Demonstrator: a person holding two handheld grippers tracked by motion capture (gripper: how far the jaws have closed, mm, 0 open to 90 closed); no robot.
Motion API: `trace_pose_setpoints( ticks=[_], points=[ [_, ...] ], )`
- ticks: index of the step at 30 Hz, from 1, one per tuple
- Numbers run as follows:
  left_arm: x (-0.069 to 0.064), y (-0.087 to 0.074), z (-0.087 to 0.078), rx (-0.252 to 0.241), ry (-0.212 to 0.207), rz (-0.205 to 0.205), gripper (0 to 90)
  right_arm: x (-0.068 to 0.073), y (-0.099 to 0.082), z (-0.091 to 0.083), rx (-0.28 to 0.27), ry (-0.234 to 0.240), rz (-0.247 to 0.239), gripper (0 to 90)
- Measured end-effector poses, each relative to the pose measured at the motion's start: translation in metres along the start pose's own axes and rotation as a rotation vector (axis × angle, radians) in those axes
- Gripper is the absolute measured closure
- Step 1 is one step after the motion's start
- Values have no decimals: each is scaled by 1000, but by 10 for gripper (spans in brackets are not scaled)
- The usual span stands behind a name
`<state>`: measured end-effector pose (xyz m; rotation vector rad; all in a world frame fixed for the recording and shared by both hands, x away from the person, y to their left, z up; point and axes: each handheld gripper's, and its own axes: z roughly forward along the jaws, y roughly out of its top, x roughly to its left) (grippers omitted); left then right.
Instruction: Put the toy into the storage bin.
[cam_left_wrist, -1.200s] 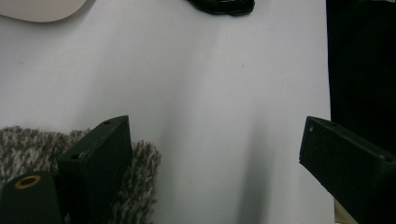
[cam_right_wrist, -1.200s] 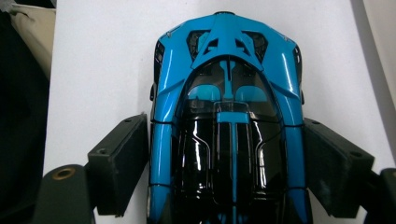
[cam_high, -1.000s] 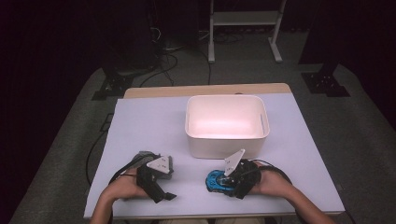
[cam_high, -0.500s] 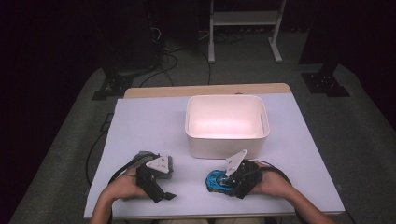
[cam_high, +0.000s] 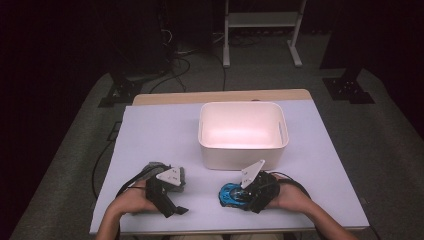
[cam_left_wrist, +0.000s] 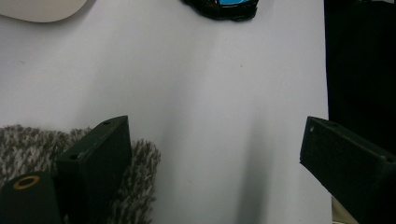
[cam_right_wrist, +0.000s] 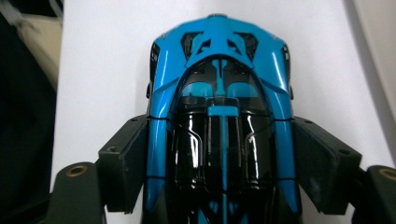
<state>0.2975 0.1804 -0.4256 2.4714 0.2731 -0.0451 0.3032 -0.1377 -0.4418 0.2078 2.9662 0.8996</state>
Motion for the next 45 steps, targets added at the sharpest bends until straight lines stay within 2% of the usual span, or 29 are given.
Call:
trace_pose_setpoints(
  ticks=[1, 11, 21, 29, 45],
  points=[
    [0, 0, 0, 0, 0, 0, 83, -1, 0, 0, -2, 8, 10, 250],
    [0, 0, 1, 6, -5, 2, 83, 2, 0, 1, 46, -5, 1, 226],
    [0, 0, 1, 6, -6, 3, 83, 3, -4, -1, 33, -18, 8, 248],
    [0, 0, 0, 5, -6, 4, 83, 5, -3, -2, 31, -32, -16, 251],
    [0, -1, 0, 1, -6, 1, 83, 5, 3, -11, -5, -21, -16, 254]
  ],
)
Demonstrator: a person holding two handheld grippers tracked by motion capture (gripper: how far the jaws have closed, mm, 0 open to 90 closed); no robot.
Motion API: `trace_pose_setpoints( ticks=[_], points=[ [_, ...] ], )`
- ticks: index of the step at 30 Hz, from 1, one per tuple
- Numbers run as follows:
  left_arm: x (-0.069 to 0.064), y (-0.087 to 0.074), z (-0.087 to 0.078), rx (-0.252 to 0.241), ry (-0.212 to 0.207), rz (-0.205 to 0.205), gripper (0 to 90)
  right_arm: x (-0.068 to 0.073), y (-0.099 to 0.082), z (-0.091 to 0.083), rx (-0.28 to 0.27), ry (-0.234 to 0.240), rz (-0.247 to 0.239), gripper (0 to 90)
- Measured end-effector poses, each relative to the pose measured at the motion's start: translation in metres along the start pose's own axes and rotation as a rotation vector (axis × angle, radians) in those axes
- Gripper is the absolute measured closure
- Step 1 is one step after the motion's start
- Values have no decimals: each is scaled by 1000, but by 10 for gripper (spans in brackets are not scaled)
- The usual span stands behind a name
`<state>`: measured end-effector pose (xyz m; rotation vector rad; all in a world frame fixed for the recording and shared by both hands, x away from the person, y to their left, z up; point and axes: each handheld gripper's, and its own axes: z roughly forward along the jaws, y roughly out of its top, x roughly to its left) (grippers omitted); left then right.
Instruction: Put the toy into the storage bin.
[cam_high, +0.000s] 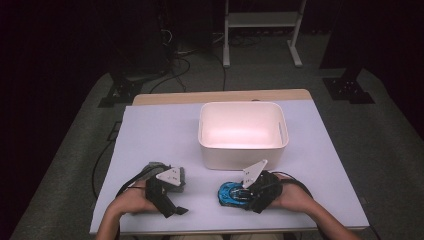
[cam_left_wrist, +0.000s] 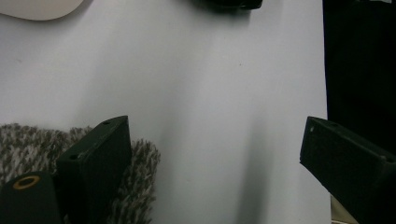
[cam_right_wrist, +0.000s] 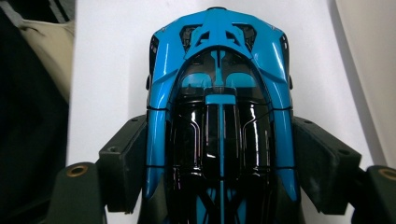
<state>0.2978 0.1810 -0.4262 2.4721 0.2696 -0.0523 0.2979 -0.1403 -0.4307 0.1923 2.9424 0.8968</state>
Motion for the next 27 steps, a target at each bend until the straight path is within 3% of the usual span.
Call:
trace_pose_setpoints(
  ticks=[10, 16, 27],
  points=[
    [0, -1, -1, -2, 2, -3, 83, 2, 15, -27, -39, 9, -15, 253],
    [1, -2, -1, -10, 2, -9, 83, 5, 32, -59, -87, 20, -34, 253],
    [3, -2, -4, -21, 9, -12, 83, 3, 64, -110, -111, 9, -64, 253]
  ],
)
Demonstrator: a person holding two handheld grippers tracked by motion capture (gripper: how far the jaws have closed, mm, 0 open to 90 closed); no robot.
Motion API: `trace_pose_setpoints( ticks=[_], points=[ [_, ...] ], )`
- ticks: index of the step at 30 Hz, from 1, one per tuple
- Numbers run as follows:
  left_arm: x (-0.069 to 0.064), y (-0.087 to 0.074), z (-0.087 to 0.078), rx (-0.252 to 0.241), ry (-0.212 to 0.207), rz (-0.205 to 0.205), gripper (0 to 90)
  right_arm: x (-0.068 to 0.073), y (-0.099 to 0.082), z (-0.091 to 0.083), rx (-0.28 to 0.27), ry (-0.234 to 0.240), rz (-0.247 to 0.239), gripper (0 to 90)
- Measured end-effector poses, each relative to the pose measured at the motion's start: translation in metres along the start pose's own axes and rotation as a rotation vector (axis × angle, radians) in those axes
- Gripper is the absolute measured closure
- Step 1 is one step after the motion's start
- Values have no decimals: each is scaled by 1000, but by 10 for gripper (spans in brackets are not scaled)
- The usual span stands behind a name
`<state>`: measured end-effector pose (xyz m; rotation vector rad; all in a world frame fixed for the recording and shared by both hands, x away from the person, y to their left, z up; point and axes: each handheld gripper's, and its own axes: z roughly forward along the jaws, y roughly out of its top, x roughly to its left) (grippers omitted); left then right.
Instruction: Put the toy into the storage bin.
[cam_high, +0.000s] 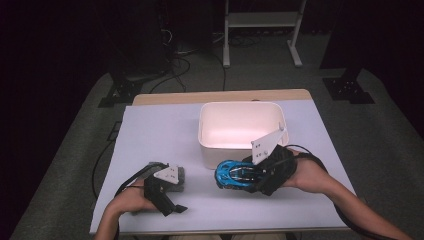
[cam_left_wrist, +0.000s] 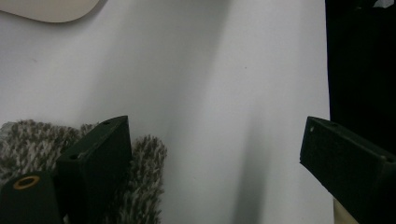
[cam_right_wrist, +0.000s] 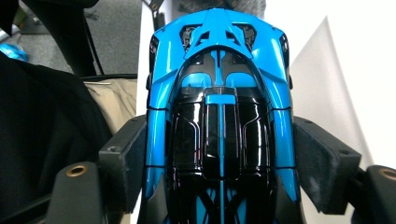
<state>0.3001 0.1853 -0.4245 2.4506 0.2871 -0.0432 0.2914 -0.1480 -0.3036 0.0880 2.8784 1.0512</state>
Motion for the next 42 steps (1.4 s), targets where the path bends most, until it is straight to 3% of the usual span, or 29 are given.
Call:
trace_pose_setpoints(
  ticks=[8, 10, 16, 31, 36, 42],
  points=[
    [2, 1, -1, -5, -1, -1, 83, -15, 20, -25, 6, -15, 7, 253],
    [2, 0, -1, -6, -1, -3, 83, -24, 27, -35, -1, -19, 9, 253],
    [2, 0, -2, -10, 4, -4, 83, -43, 36, -44, 0, -16, 17, 253],
    [4, -4, -8, -20, 25, -20, 83, -96, 47, -41, 32, -9, 18, 253],
    [4, -7, -12, -26, 34, -28, 83, -117, 48, -33, 31, -2, 22, 253],
    [4, -8, -15, -34, 43, -33, 83, -130, 44, -20, 30, 9, 33, 253]
  ],
)
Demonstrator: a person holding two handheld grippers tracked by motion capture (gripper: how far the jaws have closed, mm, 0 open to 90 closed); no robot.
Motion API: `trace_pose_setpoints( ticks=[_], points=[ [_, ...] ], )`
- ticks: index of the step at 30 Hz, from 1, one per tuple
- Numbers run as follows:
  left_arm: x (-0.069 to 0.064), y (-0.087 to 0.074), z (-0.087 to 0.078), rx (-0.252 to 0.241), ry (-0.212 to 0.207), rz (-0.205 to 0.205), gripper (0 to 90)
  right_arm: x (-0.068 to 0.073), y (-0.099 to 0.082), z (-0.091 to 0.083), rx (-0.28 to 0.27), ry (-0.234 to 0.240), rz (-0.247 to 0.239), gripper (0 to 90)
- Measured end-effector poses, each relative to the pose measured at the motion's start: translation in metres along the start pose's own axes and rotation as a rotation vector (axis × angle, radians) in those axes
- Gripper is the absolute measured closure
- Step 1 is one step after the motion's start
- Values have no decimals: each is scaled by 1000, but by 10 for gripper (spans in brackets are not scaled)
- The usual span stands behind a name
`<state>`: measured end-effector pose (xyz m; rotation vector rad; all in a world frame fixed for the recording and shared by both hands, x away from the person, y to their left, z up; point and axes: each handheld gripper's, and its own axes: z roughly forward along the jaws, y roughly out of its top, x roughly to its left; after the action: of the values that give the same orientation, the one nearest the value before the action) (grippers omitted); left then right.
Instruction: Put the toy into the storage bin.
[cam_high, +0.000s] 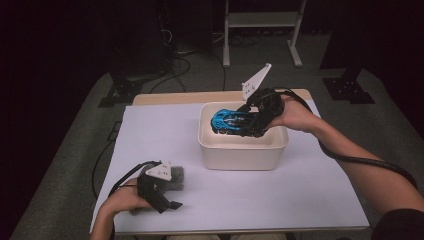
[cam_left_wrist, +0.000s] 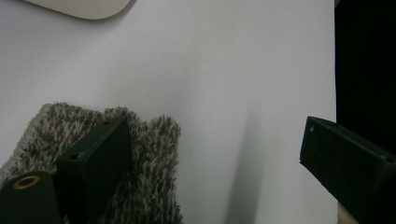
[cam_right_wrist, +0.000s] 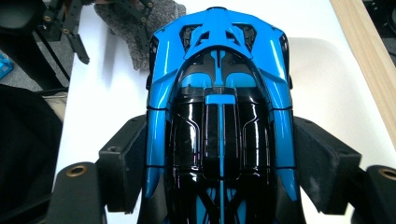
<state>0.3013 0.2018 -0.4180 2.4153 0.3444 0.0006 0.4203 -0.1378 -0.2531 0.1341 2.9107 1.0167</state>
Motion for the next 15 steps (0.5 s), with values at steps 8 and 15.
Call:
trace_pose_setpoints(
  ticks=[8, 15],
  points=[
    [0, -2, 0, 0, 0, -2, 83, -10, -4, 14, -6, 18, 9, 253],
    [1, -3, -2, -6, 4, -4, 83, -19, -11, 28, -8, 36, 30, 253]
  ],
)
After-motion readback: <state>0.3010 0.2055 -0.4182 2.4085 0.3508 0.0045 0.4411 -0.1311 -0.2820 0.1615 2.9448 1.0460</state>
